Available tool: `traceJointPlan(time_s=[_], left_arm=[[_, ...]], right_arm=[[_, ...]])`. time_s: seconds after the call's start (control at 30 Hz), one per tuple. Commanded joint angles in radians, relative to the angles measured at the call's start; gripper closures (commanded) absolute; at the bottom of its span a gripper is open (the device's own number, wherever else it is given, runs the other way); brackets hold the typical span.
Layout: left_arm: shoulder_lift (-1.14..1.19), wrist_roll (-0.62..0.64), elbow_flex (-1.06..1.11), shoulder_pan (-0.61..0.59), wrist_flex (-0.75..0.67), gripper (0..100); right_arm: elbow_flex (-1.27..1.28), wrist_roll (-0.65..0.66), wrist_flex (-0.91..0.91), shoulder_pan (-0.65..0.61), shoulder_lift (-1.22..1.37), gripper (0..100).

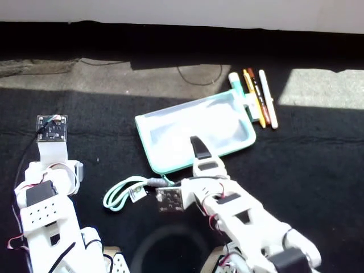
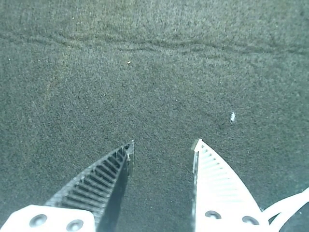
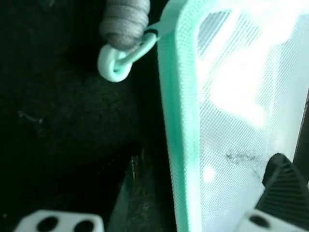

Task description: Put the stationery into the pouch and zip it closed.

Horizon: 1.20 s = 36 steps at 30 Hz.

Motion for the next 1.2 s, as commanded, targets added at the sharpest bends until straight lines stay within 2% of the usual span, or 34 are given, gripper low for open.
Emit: traceJointPlan(time_s=[0.0, 0.13, 0.2, 0.27, 0.3, 0.37, 0.5, 0.6, 0.73, 0.9, 1.03, 1.17], left_arm=[[-0.010, 0.008, -0.005, -0.001, -0.011, 79], [-0.010, 0.008, -0.005, -0.001, -0.011, 79], [-0.010, 0.008, -0.005, -0.001, -0.011, 79], [-0.010, 0.006, -0.005, -0.001, -0.011, 79], [-0.010, 0.006, -0.005, -0.001, -0.011, 79], [-0.010, 0.006, -0.005, -0.001, -0.011, 79], [-0.010, 0.006, -0.005, -0.001, -0.012, 79], [-0.010, 0.006, -0.005, -0.001, -0.012, 79], [-0.010, 0.006, -0.007, -0.001, -0.014, 79], [-0.010, 0.006, -0.008, -0.001, -0.014, 79], [-0.010, 0.009, -0.012, 0.001, -0.015, 79], [-0.010, 0.011, -0.013, 0.027, -0.015, 79]], right_arm=[[-0.117, -0.018, -0.090, 0.007, 0.130, 61.6], [-0.153, -0.014, -0.185, 0.010, 0.211, 65.5], [-0.156, -0.012, -0.232, 0.008, 0.229, 78.3], [-0.156, -0.012, -0.282, 0.007, 0.231, 97.3], [-0.157, -0.012, -0.302, 0.005, 0.231, 99.7], [-0.159, -0.012, -0.344, 0.019, 0.229, 92.7], [-0.159, -0.011, -0.466, 0.056, 0.226, 97.4], [-0.159, -0.009, -0.472, 0.059, 0.162, 99.1], [-0.159, -0.017, -0.300, 0.051, -0.035, 99.1], [-0.182, -0.026, 0.053, 0.051, -0.325, 99.1], [-0.303, -0.222, 0.378, 0.018, -0.524, 99.2], [-0.484, -0.443, 0.570, -0.015, -0.624, 99.2]])
